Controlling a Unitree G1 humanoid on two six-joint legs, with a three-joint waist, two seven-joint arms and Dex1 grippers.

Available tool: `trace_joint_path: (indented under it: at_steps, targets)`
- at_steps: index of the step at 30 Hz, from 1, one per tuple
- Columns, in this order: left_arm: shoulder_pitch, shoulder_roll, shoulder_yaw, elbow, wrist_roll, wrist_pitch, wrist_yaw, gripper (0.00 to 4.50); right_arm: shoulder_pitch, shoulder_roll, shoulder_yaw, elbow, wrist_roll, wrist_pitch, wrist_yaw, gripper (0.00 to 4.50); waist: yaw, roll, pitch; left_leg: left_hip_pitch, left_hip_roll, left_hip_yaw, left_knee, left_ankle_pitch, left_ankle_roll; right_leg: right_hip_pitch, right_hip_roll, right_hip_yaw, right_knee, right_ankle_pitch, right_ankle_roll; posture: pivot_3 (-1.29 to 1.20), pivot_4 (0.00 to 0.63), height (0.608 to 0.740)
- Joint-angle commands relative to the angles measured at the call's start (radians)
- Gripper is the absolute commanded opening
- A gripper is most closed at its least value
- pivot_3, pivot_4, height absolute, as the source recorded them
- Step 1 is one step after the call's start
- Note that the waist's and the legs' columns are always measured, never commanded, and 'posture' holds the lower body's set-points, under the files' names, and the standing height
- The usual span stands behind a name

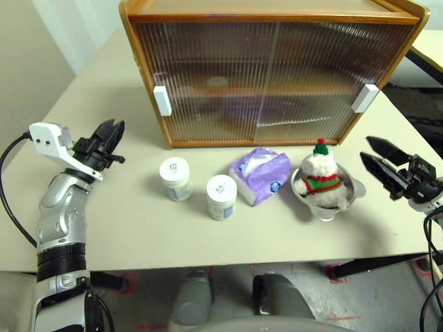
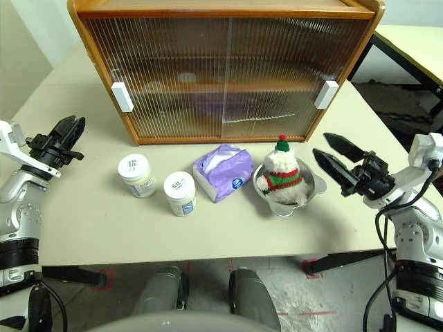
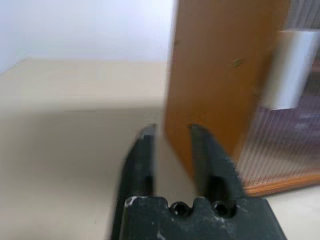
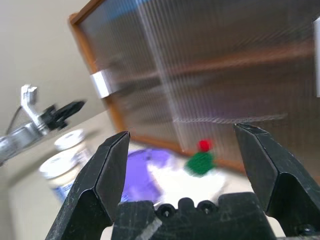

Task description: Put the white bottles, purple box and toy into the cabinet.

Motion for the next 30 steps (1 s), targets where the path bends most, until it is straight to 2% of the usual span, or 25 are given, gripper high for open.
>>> trace_joint_path:
  at_steps: [1,8,14,30]
  targets:
    - [0.017,0.026,-0.038,-0.08,-0.018,0.056,-0.05,0.09,0.036,-0.033,0.023,-0.081,0.022,0.053,0.037,4.5,-0.001,0.0,0.001,0.0,0.0,0.0,0.0,0.0,0.0,0.0,0.0,0.0,-0.001,0.0,0.0,0.19,0.073,0.74]
    - [-0.034,0.042,-0.092,-0.089,0.018,0.083,-0.063,0.02,0.05,-0.009,0.084,-0.137,-0.016,0.024,0.065,4.5,-0.001,0.0,0.009,0.0,0.0,0.0,0.001,0.0,0.001,0.001,0.001,0.0,-0.002,0.001,0.001,0.18,0.077,0.74]
    - [-0.078,0.014,-0.13,-0.036,0.058,0.055,-0.046,0.02,0.012,0.038,0.113,-0.142,-0.072,-0.082,0.039,4.5,0.0,0.0,0.01,-0.001,-0.001,0.0,0.002,0.001,0.001,0.0,0.001,0.0,-0.002,0.001,0.002,0.17,0.051,0.74]
    - [-0.168,0.0,-0.172,0.03,0.097,0.0,-0.064,0.02,-0.074,0.068,0.174,-0.084,-0.101,-0.141,0.041,4.5,0.0,-0.008,-0.005,-0.002,-0.001,0.0,0.004,0.001,0.001,0.001,0.002,-0.001,-0.001,0.006,-0.001,0.16,0.002,0.74]
